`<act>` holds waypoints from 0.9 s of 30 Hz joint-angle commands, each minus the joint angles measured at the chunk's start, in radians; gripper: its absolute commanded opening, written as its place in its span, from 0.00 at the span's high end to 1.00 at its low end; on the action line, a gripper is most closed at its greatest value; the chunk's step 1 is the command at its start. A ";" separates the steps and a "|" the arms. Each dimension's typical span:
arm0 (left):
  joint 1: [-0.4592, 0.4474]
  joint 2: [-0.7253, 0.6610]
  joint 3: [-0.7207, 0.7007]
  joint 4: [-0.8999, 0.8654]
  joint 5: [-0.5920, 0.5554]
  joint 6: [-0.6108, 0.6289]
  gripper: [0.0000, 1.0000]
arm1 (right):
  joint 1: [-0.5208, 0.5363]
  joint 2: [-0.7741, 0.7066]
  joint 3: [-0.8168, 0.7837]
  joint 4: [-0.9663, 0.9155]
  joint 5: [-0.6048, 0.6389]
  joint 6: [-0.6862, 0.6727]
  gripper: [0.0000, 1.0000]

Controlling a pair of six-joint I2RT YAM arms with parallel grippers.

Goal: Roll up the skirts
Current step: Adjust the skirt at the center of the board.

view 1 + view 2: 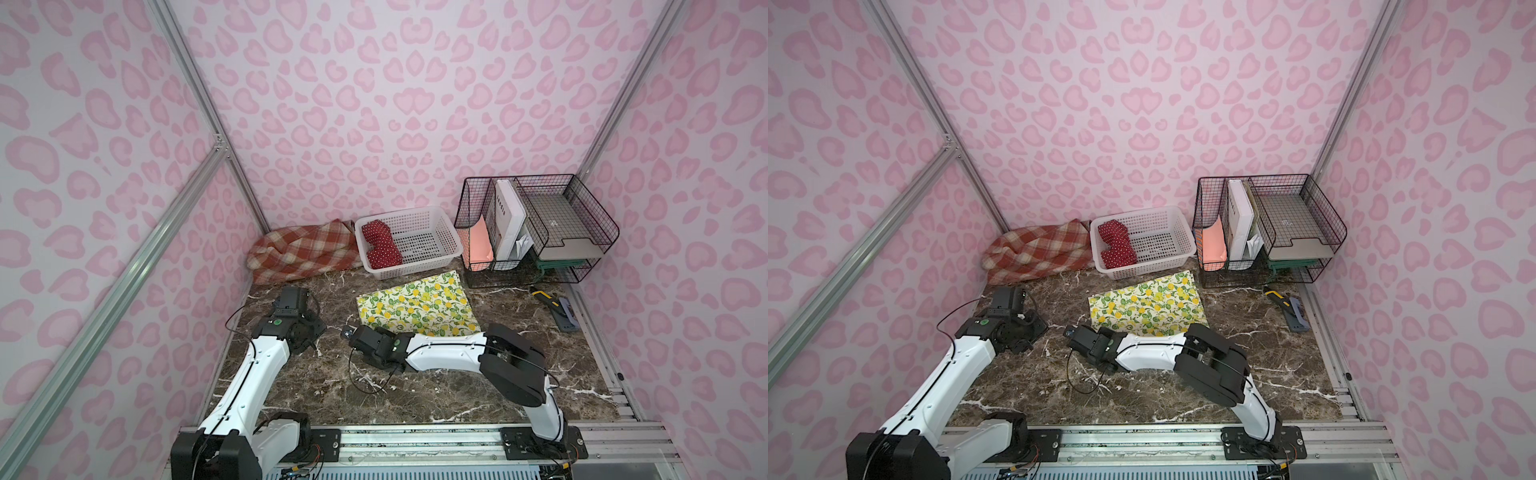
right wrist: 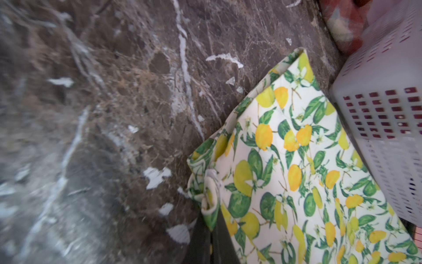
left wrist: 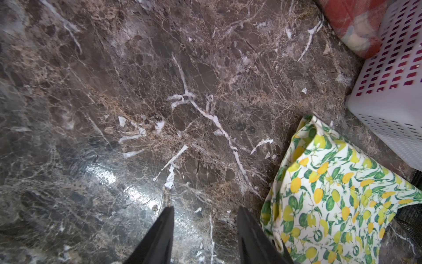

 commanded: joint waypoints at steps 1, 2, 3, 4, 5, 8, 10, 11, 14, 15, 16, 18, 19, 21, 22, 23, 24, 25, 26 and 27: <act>0.001 -0.002 -0.003 0.012 0.021 0.002 0.51 | 0.041 -0.099 -0.077 -0.003 -0.158 0.061 1.00; 0.002 -0.005 -0.007 0.014 0.029 0.002 0.51 | 0.060 -0.136 -0.104 -0.008 -0.201 0.081 1.00; 0.001 -0.008 -0.011 0.016 0.034 0.000 0.51 | 0.078 -0.166 -0.124 -0.028 -0.246 0.104 1.00; 0.001 -0.010 -0.016 0.018 0.043 -0.001 0.51 | 0.093 -0.188 -0.141 -0.045 -0.290 0.132 1.00; 0.001 -0.014 -0.023 0.021 0.053 -0.001 0.52 | 0.108 -0.207 -0.163 -0.063 -0.343 0.158 0.97; -0.002 -0.028 -0.046 0.027 0.084 -0.008 0.51 | 0.149 -0.233 -0.218 -0.107 -0.481 0.213 0.50; -0.005 -0.037 -0.062 0.024 0.091 -0.013 0.51 | 0.153 -0.262 -0.249 -0.123 -0.553 0.222 0.42; -0.007 -0.044 -0.068 0.021 0.094 -0.013 0.51 | 0.150 -0.287 -0.258 -0.135 -0.565 0.218 0.41; -0.011 -0.066 -0.086 0.011 0.107 -0.017 0.51 | 0.089 -0.382 -0.252 -0.157 -0.493 0.212 0.38; -0.013 -0.076 -0.092 0.004 0.113 -0.017 0.51 | 0.047 -0.406 -0.245 -0.158 -0.454 0.211 0.39; -0.016 -0.083 -0.096 -0.005 0.114 -0.019 0.51 | 0.005 -0.422 -0.240 -0.153 -0.401 0.214 0.38; -0.031 -0.107 -0.108 -0.022 0.116 -0.024 0.51 | -0.117 -0.418 -0.226 -0.132 -0.273 0.224 0.38; -0.040 -0.118 -0.116 -0.024 0.116 -0.030 0.51 | -0.183 -0.404 -0.217 -0.116 -0.240 0.226 0.38; -0.070 -0.134 -0.139 -0.011 0.129 -0.037 0.51 | -0.295 -0.335 -0.175 -0.085 -0.194 0.225 0.37; -0.086 -0.133 -0.144 -0.009 0.127 -0.040 0.50 | -0.330 -0.301 -0.163 -0.058 -0.161 0.215 0.37; -0.105 -0.127 -0.147 -0.010 0.119 -0.047 0.51 | -0.363 -0.264 -0.148 -0.026 -0.158 0.194 0.35; -0.119 -0.115 -0.150 -0.011 0.115 -0.050 0.51 | -0.393 -0.220 -0.124 -0.005 -0.159 0.178 0.34; -0.127 -0.103 -0.153 -0.020 0.107 -0.057 0.51 | -0.422 -0.180 -0.099 0.017 -0.157 0.174 0.34; -0.133 -0.096 -0.157 -0.022 0.105 -0.061 0.51 | -0.447 -0.151 -0.080 0.039 -0.162 0.170 0.34; -0.138 -0.091 -0.167 -0.017 0.105 -0.064 0.51 | -0.471 -0.115 -0.061 0.060 -0.165 0.171 0.33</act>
